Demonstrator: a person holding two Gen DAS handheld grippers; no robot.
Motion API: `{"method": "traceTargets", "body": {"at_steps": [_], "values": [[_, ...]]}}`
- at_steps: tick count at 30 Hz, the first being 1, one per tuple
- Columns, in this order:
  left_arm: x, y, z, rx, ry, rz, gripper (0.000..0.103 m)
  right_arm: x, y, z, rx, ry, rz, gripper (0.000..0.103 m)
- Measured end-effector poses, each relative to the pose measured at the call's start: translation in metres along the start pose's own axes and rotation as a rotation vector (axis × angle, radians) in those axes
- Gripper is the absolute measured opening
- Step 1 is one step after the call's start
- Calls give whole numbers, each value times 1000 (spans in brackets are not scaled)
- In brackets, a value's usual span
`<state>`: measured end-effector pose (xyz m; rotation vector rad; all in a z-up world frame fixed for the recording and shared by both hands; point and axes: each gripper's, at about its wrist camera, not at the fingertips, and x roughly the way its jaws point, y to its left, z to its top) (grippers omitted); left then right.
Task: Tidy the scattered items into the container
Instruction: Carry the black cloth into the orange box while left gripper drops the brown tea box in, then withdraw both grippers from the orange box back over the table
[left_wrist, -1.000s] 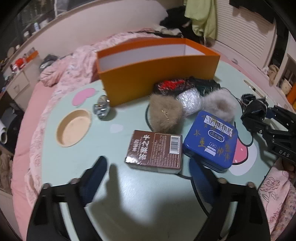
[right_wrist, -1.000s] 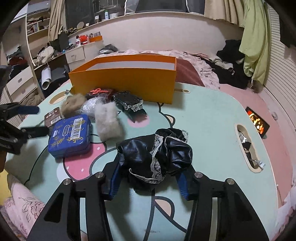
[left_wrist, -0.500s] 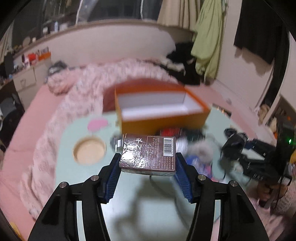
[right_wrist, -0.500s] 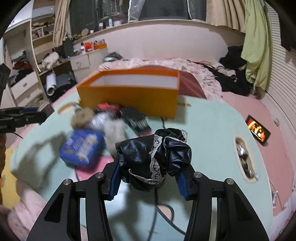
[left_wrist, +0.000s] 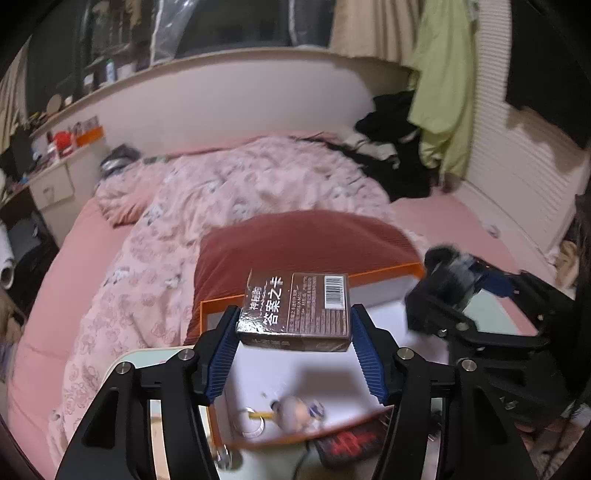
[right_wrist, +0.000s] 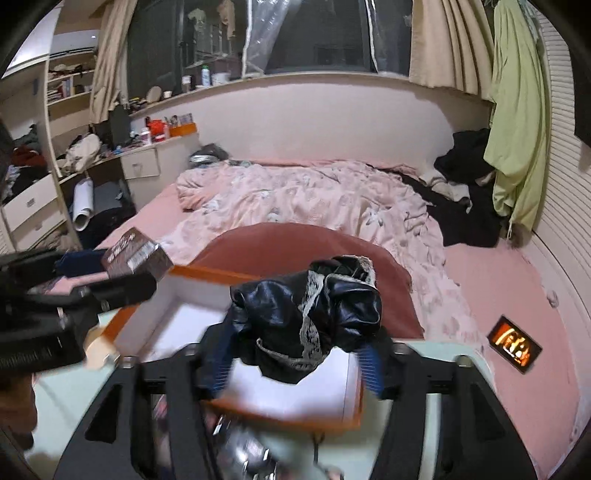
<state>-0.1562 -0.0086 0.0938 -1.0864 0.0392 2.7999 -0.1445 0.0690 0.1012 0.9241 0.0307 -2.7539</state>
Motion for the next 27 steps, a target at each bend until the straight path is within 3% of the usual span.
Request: {"method": "traceTargets", "body": {"at_steps": [2,8,14,16,20,27], "values": [[10,5,-1,-18,26,3,79,13,-7,5,46,24,5,75],[-10,19,-16,-104,-26,-47,88,9,-16,2,67,8,-14,77],[-43,19,-48,-128,-15,-47,96,-36,-13,-18,72,-28,9,77],[-55,17,-70,-135,9,-24,98,-55,-5,-34,25,-20,3,83],[-69,13,-119,-155,103,5,98,-80,10,-73,-93,26,-13,83],[-86,8,-187,-109,134,38,98,-96,2,-138,-81,191,0,83]]}}
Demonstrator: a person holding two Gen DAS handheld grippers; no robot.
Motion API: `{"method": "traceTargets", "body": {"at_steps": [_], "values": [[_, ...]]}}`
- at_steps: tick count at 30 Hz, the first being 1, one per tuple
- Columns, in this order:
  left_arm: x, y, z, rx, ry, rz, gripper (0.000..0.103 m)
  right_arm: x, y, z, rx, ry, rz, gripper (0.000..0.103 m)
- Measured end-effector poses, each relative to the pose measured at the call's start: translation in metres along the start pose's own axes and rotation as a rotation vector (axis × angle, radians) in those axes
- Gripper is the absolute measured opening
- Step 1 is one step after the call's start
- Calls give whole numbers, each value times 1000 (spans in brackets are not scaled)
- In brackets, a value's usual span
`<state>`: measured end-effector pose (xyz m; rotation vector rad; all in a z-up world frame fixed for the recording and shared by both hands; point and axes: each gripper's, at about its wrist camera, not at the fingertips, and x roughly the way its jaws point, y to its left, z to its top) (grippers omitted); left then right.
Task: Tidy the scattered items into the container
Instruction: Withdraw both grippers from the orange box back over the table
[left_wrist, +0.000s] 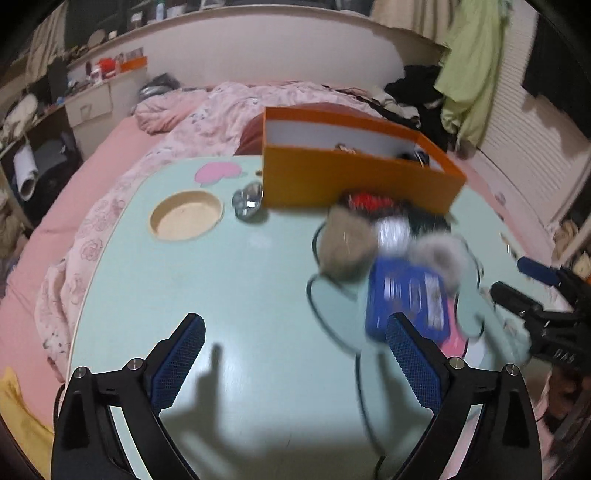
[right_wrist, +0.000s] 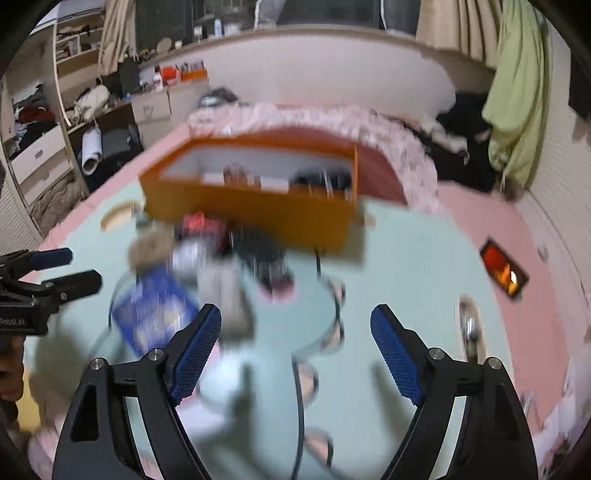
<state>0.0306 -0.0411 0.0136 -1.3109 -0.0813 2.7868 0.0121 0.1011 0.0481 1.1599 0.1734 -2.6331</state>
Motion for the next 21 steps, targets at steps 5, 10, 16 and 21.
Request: {"method": "traceTargets", "body": {"at_steps": [5,10,16,21], "values": [[11,-7,-22,70,-11,90,103,1,-1,-31,13,32,-4,83],[7,-12,-22,87,-39,66,103,14,-10,-42,58,25,-7,103],[7,-13,-23,95,-63,48,103,14,-8,-46,49,3,-3,103],[12,-14,-24,99,-66,41,103,14,-6,-47,40,-3,4,103]]}}
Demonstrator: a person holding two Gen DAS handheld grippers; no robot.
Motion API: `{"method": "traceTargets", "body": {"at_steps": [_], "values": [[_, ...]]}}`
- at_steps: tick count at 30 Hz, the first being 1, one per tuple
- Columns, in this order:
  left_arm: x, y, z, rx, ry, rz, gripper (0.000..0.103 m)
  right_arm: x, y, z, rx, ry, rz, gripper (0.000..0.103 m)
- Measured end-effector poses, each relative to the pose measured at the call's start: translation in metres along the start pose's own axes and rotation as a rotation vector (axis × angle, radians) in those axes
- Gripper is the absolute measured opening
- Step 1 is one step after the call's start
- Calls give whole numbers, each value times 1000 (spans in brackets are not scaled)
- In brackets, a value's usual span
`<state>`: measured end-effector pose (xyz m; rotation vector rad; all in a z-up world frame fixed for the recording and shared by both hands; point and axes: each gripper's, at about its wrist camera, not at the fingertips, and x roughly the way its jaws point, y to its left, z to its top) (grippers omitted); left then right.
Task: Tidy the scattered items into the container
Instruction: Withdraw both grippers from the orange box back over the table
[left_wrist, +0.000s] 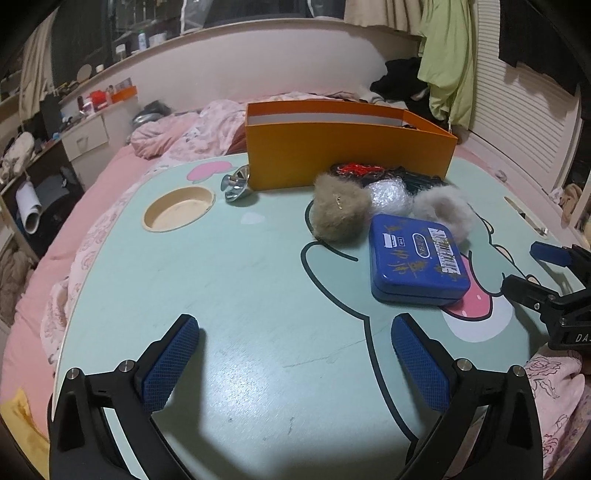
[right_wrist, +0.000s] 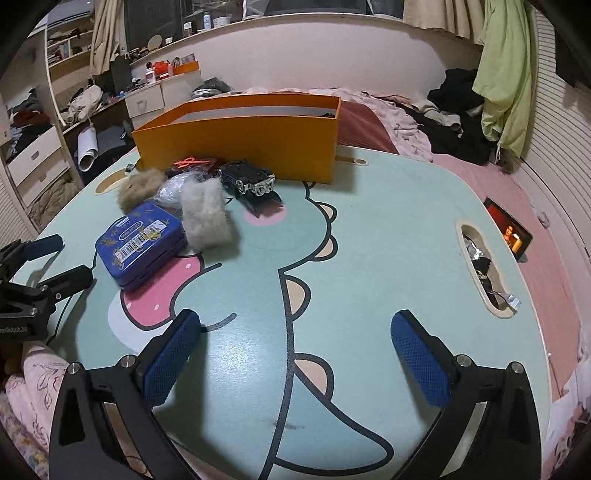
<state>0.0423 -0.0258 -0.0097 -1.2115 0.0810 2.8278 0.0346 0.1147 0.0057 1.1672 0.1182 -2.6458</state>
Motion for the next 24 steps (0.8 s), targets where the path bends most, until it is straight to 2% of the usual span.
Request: {"method": "traceTargets", "body": {"at_steps": [24], "values": [[4,-6,0,7,3,-4,103,1,0,0,-10,-11,14,103]]}}
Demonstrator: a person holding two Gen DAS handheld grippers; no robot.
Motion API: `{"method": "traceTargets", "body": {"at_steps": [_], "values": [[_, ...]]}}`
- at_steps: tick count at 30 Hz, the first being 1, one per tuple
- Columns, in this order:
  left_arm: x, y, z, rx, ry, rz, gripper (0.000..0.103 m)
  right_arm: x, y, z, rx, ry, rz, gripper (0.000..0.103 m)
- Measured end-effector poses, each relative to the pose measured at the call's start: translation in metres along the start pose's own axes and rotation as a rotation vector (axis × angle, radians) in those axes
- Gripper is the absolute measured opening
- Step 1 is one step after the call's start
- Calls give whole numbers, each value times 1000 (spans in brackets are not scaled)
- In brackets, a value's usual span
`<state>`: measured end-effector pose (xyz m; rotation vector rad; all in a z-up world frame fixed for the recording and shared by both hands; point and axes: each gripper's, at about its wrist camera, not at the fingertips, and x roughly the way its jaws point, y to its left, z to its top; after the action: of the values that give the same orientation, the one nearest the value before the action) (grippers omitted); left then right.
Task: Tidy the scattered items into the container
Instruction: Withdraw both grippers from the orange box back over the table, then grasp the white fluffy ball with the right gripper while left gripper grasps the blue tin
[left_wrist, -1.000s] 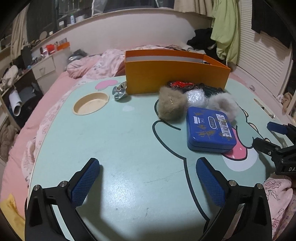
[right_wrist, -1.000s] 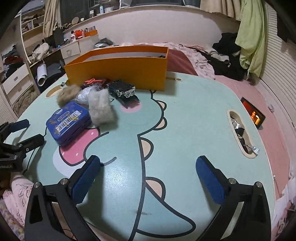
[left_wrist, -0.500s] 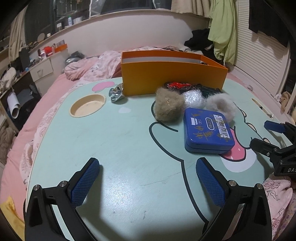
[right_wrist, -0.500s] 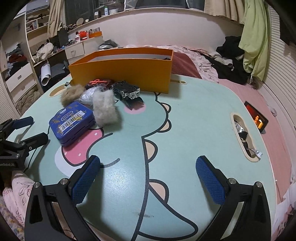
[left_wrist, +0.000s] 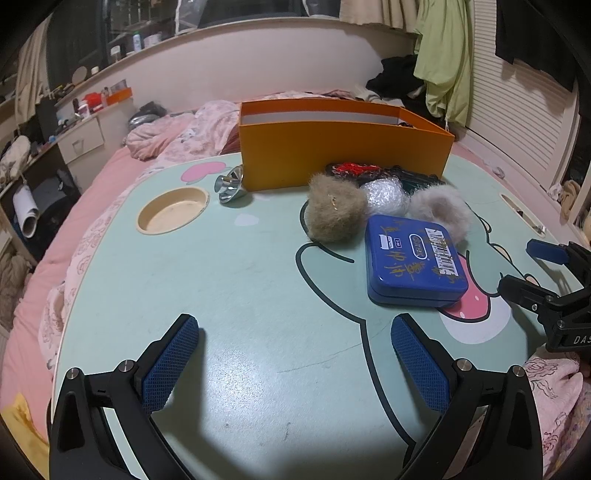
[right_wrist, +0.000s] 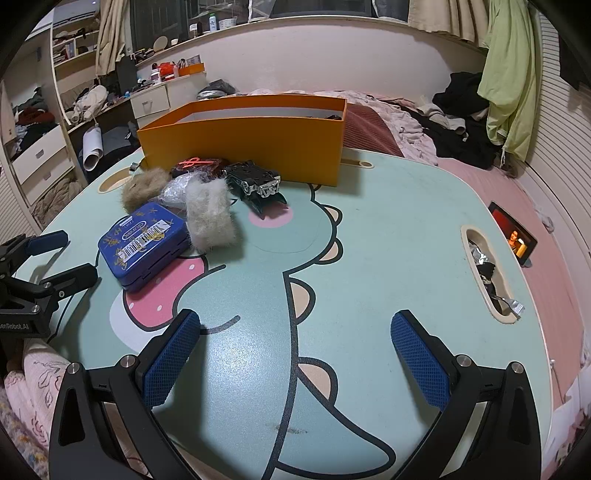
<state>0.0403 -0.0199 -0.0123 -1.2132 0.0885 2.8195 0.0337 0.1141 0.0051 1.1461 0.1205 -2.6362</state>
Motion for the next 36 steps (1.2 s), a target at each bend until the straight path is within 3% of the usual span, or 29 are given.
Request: {"method": "traceTargets", "body": {"at_steps": [17,20,22,29,32,34,36], "values": [[0,-1,0,2,-2,-3,103,1,0,1,0,1,3,103],[0,-1,0,3,-2,-5,103,0,1,6,-8,12,11,96],[1,-1,0,2,-2,-5,103,-5,3,15,-5,2,40,88],[1,-2,1,1,-2,-10,103,9,9,72,61,-11,145,82],[1,-1,2,2,-2,-13,103,32,16,83,53,51,158,63],[1,-1,2,2,-2,-14,103,42,18,82,54,87,164,28],[1,-1,2,2,-2,-13,103,42,18,79,52,96,186,22]]}}
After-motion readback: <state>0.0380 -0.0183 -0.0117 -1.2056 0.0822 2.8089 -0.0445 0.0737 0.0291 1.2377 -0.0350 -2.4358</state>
